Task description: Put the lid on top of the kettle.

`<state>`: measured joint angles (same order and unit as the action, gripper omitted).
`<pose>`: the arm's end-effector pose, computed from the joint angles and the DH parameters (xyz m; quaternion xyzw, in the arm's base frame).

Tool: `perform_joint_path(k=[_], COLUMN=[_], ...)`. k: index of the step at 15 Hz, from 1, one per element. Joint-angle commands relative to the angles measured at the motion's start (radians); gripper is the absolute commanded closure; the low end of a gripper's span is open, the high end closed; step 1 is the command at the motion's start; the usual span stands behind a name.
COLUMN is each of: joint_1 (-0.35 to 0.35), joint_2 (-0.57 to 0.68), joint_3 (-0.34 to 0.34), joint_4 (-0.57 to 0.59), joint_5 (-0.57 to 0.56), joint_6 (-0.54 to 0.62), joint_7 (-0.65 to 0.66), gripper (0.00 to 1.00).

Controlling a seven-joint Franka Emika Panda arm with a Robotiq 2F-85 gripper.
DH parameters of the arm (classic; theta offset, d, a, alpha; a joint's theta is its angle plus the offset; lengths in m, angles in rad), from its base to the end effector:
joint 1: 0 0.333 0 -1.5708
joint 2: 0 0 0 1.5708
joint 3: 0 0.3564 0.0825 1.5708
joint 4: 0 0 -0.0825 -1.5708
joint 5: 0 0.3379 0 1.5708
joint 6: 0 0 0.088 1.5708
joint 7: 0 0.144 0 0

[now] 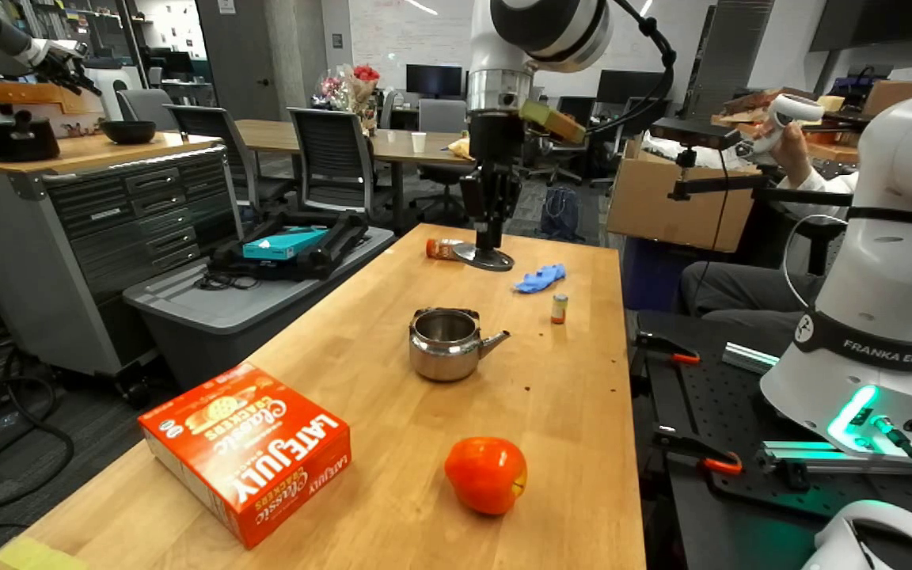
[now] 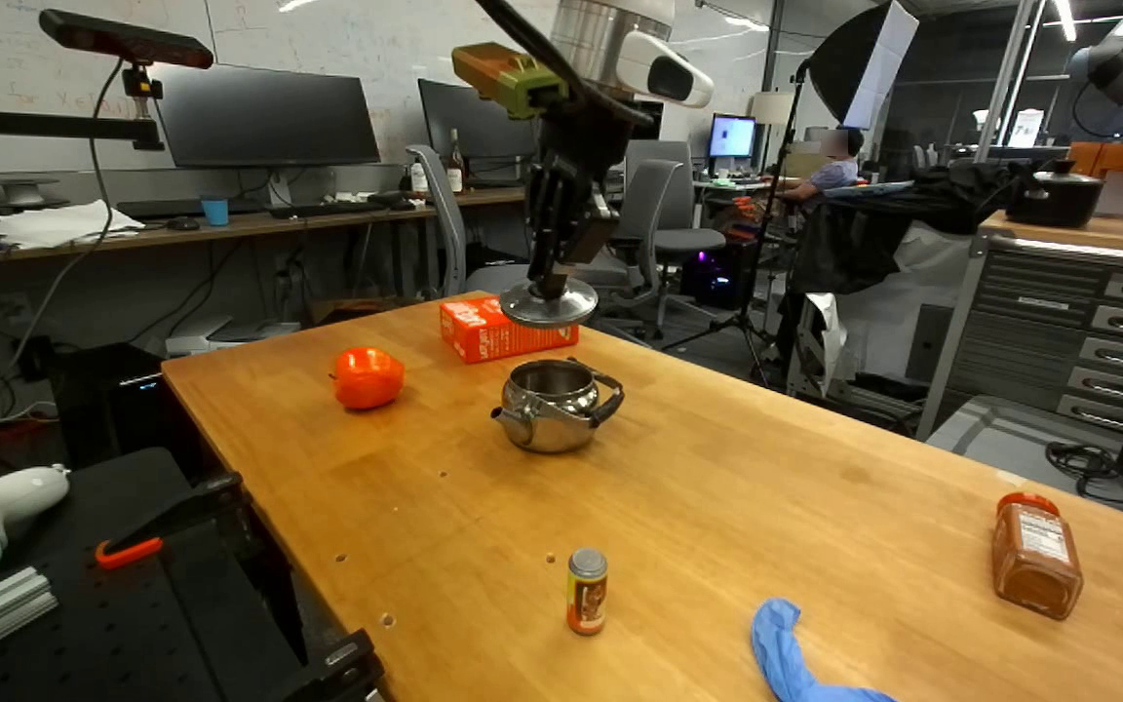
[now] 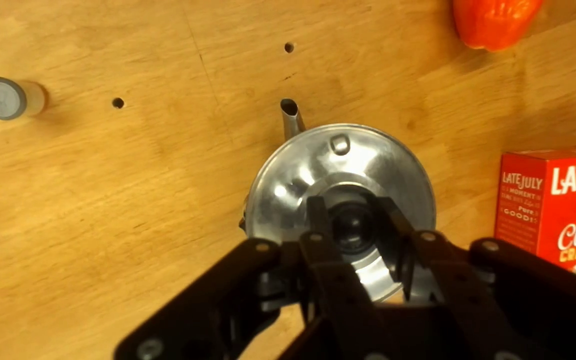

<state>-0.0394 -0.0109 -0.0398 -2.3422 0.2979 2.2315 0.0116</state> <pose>0.4553 -0.0186 0.3670 -0.9823 0.1415 0.0455 0.1143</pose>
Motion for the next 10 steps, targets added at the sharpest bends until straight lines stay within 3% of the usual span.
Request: perform_joint_path(k=[1, 5, 10], joint_1=[0.017, 0.023, 0.023], joint_2=[0.015, 0.051, 0.129], joint_3=[0.016, 0.027, 0.029], joint_4=[0.025, 0.052, 0.115], joint_5=[0.027, 0.05, 0.04], joint_6=[0.025, 0.051, -0.007], joint_7=[0.035, 0.061, 0.119], gripper=[0.87, 0.87, 0.87])
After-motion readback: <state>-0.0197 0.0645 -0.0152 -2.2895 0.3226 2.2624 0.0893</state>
